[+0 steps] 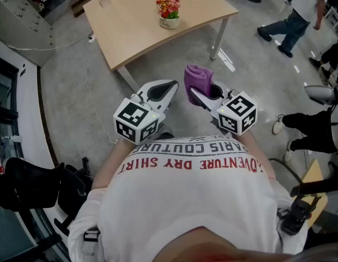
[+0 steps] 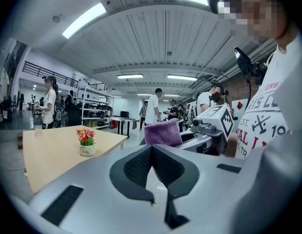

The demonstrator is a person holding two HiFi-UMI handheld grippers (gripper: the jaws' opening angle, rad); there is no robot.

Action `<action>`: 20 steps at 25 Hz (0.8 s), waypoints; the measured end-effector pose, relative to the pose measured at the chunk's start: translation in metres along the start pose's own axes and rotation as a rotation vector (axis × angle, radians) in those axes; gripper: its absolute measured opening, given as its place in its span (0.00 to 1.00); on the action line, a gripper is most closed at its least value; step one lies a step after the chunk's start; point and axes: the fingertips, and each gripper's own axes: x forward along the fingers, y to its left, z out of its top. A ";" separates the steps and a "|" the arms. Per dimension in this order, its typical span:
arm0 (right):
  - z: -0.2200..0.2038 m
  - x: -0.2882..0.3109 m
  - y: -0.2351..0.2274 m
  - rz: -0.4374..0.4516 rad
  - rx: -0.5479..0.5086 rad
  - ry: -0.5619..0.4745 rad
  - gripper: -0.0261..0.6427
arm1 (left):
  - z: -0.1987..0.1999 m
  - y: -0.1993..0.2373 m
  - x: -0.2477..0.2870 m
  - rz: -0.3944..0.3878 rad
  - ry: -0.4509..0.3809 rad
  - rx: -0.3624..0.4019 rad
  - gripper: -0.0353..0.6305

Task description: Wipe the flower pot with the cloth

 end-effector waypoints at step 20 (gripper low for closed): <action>-0.008 -0.019 0.006 0.014 0.038 -0.026 0.13 | -0.006 -0.022 0.000 -0.007 0.012 -0.006 0.05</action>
